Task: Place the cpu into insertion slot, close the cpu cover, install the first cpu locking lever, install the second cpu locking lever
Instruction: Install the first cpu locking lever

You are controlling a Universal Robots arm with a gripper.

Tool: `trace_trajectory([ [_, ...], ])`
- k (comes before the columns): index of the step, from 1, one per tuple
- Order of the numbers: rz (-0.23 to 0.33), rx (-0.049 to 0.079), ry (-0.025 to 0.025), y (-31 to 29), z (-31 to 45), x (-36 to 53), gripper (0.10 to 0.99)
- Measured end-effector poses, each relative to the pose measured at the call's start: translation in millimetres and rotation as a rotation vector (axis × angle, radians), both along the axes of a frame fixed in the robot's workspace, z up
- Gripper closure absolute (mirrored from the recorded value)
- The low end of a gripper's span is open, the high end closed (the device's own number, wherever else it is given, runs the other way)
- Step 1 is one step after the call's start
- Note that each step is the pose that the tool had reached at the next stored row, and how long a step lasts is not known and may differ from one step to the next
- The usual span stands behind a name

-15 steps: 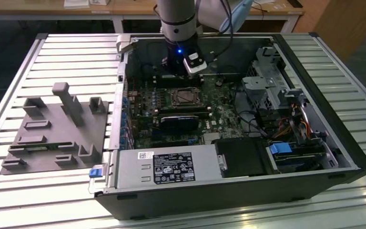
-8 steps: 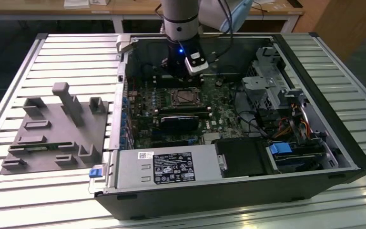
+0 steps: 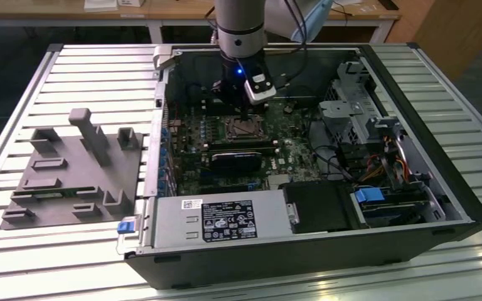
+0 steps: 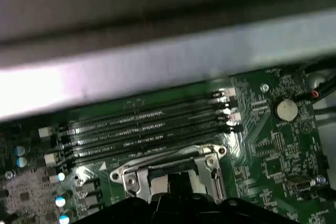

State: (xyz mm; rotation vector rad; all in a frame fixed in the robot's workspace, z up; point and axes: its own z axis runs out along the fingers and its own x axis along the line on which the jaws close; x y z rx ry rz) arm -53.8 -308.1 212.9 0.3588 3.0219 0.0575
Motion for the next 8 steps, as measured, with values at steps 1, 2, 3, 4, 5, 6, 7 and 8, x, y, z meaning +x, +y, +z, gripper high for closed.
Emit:
trace_trajectory([
  [1,0.0,0.0,0.0005,-2.1,-0.1,0.0,0.984],
  [2,-0.001,0.0,0.001,-4.4,-0.2,0.0,0.984],
  [3,-0.001,0.0,0.0014,-6.5,-0.3,0.0,0.984],
  [4,-0.001,0.0,0.002,-8.4,-0.4,0.0,0.984],
  [5,-0.002,0.0,0.0026,-10.2,-0.4,0.0,0.984],
  [6,-0.002,0.0,0.003,-11.9,-0.5,0.0,0.984],
  [7,-0.002,0.0,0.0035,-13.5,-0.6,0.0,0.984],
  [8,-0.002,0.0,0.0038,-14.8,-0.7,0.0,0.984],
])
